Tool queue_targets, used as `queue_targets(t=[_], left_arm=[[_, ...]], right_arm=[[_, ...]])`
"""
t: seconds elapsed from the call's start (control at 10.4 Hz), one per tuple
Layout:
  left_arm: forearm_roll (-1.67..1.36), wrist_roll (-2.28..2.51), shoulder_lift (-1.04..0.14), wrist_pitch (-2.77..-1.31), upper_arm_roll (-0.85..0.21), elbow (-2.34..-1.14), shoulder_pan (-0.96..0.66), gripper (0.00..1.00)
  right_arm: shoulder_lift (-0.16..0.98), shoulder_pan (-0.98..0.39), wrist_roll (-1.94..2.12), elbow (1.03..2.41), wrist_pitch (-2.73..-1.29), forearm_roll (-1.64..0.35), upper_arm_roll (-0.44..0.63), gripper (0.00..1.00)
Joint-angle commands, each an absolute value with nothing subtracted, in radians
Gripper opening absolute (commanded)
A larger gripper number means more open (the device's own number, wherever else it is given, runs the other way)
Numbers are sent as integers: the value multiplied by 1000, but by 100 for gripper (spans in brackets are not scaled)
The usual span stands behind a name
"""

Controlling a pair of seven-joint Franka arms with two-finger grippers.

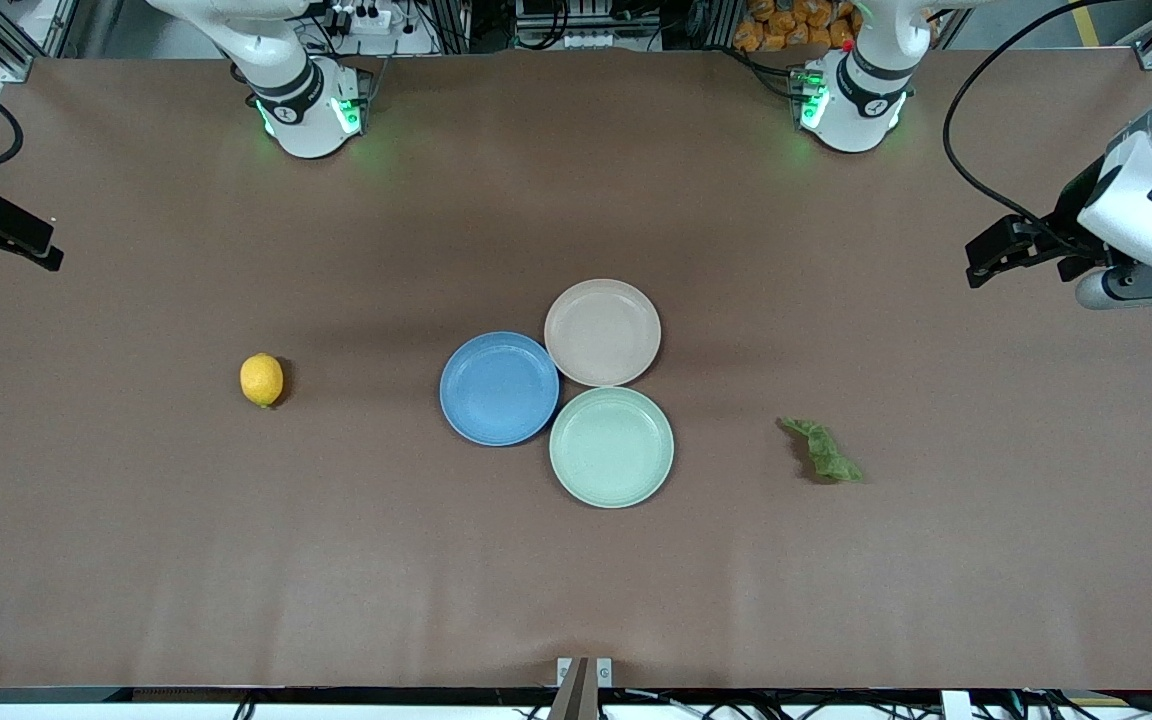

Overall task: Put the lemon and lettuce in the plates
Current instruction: 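Reach the right gripper to the lemon while the left gripper reaches the lettuce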

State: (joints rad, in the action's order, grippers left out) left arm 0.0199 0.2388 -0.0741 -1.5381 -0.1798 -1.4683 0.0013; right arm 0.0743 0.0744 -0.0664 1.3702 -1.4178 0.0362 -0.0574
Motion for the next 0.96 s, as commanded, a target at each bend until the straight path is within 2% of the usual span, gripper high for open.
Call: queue_targets(t=[0.0,0.29,0.48,0.67,0.87], left_arm=[[11,215,-55,-1537,-179,-1480,6,100],[2,215,-69,-1542,-179,-1485,6,100],[2,216,-118,-1564,-178,-1494,5,100],[5,216,-181,-1676,-179,-1578,6,100],[6,215,-274,-1866,-179,-1687,3,100]], right_arm=[[63,92,-63,1379,-1425,17,-66,100],[96,95,-64,1379,-1425,20,-66,100],[120,112,-57,1379,-1457,15,-67,100],[132,112,38,1388,-1451,24,-67,100],[153,124,49,1391,-1407,31,-67,100]])
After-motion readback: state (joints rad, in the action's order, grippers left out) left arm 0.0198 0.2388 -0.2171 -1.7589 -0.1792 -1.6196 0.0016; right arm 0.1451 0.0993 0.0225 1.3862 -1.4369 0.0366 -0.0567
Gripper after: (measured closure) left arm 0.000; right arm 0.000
